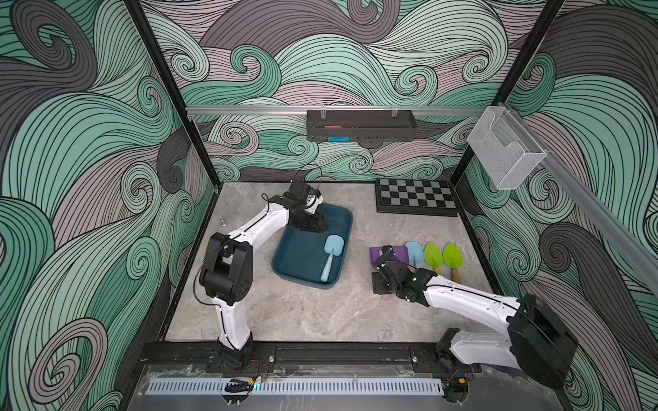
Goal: Put the shovel into the storage box
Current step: Place the shovel in the storage box, then pick up the shovel from the center of the board.
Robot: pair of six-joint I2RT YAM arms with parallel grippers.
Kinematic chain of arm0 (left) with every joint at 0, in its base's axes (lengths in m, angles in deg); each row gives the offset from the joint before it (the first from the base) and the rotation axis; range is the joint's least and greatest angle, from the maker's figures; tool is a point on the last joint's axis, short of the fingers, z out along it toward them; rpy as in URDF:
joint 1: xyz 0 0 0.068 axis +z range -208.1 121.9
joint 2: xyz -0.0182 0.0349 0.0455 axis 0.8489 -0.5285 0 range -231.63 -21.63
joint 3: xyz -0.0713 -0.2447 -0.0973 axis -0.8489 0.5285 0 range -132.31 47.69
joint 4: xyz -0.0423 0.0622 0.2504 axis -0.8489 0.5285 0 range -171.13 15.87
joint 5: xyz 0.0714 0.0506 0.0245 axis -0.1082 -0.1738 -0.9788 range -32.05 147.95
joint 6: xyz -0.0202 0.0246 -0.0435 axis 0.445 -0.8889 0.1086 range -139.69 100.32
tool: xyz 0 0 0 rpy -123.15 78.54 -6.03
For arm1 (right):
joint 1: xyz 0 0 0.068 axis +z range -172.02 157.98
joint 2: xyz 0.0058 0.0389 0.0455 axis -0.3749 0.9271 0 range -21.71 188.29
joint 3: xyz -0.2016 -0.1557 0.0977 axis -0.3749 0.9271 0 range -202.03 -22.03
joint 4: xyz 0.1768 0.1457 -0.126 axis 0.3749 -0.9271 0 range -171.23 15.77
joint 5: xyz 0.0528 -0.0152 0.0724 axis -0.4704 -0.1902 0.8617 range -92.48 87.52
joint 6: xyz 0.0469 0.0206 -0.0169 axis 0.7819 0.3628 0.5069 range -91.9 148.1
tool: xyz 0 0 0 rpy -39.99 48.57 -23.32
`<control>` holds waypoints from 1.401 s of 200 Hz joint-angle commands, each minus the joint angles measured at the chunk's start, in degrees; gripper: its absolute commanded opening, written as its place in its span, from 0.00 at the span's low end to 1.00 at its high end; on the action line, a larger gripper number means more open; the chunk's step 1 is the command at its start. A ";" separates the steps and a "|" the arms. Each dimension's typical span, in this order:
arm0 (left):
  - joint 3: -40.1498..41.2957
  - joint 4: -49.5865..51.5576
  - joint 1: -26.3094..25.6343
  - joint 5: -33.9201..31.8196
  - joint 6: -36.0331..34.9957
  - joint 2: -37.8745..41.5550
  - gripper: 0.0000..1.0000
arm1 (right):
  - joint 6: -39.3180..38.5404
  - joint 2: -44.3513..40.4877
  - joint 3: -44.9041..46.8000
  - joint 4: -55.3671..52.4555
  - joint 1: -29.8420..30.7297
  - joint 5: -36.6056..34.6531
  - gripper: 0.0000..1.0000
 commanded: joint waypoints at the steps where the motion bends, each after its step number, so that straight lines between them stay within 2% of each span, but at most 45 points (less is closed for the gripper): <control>1: 4.26 -3.00 -0.92 -1.01 2.33 4.19 0.56 | 3.28 2.48 1.38 1.22 -1.62 -0.11 0.64; 35: 9.43 -6.88 -1.01 1.30 4.37 8.60 0.56 | 5.13 4.37 3.98 5.61 -2.35 2.48 0.51; 87: 14.32 -15.03 -1.42 5.50 9.67 11.56 0.56 | 4.04 3.97 5.05 7.46 -2.39 3.92 0.21; 112: 17.81 -21.65 -1.89 9.68 13.96 12.84 0.57 | 2.59 1.82 4.72 7.28 -2.47 4.03 0.08; 132: 21.52 -29.16 -3.13 13.41 18.44 13.47 0.59 | 0.84 -0.56 3.26 6.09 -2.42 4.26 0.07; 145: 22.62 -31.88 -4.45 14.28 19.80 12.81 0.57 | -0.76 -2.24 1.53 5.06 -2.31 5.10 0.06; 178: 21.96 -33.44 -7.43 13.33 21.09 9.68 0.56 | -3.55 -5.61 -4.19 2.00 -0.77 4.94 0.05; 219: 18.90 -34.41 -10.01 13.09 21.76 6.30 0.56 | -5.45 -5.43 -9.99 -0.19 2.72 3.84 0.04; 280: 18.45 -37.56 -11.51 10.97 23.37 5.50 0.56 | -5.40 -4.20 -13.00 -0.20 6.82 2.37 0.04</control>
